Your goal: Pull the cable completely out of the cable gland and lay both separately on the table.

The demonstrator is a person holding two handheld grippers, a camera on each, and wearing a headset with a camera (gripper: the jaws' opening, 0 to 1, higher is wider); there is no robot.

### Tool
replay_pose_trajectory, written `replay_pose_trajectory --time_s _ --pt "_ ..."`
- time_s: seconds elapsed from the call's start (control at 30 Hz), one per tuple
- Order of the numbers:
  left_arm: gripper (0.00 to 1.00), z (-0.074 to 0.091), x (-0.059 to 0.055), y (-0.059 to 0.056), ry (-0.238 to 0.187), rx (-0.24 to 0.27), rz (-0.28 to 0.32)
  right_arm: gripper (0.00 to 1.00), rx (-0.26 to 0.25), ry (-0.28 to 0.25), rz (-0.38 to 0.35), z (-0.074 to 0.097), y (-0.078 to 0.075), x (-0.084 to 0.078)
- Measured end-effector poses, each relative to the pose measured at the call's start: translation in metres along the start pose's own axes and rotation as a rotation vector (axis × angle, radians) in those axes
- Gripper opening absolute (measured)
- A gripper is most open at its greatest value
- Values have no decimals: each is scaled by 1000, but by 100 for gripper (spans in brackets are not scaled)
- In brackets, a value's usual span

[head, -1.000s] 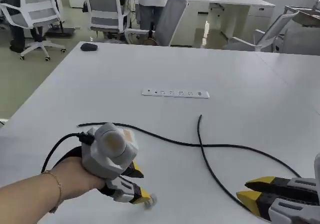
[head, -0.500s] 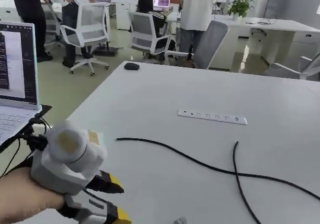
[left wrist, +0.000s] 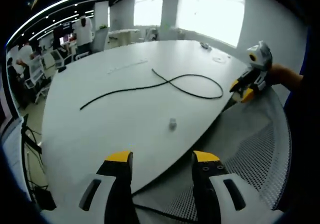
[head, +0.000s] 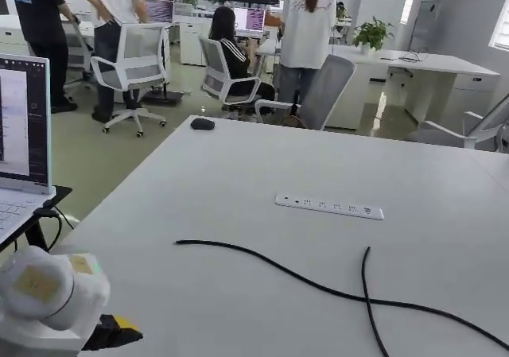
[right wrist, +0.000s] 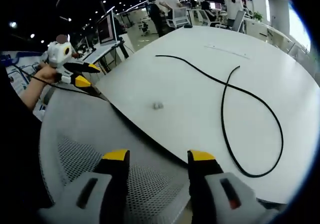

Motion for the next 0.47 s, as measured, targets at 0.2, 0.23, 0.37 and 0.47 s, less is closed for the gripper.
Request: replay_pose_trajectory --time_s 0.2,0.23,0.37,0.47 --pt "49 4 -8 -1 -21 1 50 50 43 -19 -18 1 7 3" --pt "49 4 -9 -1 -20 0 54 50 50 -10 -12 1 8 3" --pt "49 3 -13 -4 13 8 42 51 55 -3 5 -1 9 4" --pt "49 4 -8 -8 13 1 42 52 60 12 -1 -5 9 6"
Point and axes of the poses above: the centre of the closed fingertips' face, and the gripper's own axes: z roughly backward along the fingers, y roughly to its left, x roughly out of its top, the point moved 5 cm from there along z, roughly backward along the fingers, and after that the axes turned 4 degrees about x, right-handed, at the moved point
